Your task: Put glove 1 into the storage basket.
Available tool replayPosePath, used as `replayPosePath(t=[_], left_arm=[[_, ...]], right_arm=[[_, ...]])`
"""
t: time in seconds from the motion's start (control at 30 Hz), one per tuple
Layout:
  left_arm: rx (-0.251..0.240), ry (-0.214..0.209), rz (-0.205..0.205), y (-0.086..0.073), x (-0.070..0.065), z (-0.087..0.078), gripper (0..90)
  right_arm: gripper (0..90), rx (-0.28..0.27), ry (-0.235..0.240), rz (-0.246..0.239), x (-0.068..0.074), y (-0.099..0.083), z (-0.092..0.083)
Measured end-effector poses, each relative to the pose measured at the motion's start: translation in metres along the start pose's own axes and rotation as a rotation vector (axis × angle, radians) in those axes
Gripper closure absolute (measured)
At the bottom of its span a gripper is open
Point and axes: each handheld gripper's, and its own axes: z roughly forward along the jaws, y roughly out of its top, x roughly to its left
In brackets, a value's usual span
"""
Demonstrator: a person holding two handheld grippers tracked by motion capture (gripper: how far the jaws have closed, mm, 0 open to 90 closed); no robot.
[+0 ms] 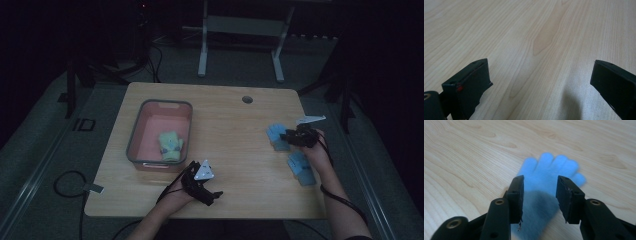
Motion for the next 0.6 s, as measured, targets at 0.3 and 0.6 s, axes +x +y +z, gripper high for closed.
replayPosePath(t=[0.3, 0.6], left_arm=[[-0.042, 0.008, -0.014, -0.004, 0.001, -0.004, 2.5], [-0.053, 0.006, 0.0, -0.006, 0.0, -0.004, 2.5]], right_arm=[[63.6, 0.082, -0.028, -0.016, 0.003, -0.004, 0.025], [86.5, 0.131, -0.055, 0.068, 0.011, 0.004, 0.023]])
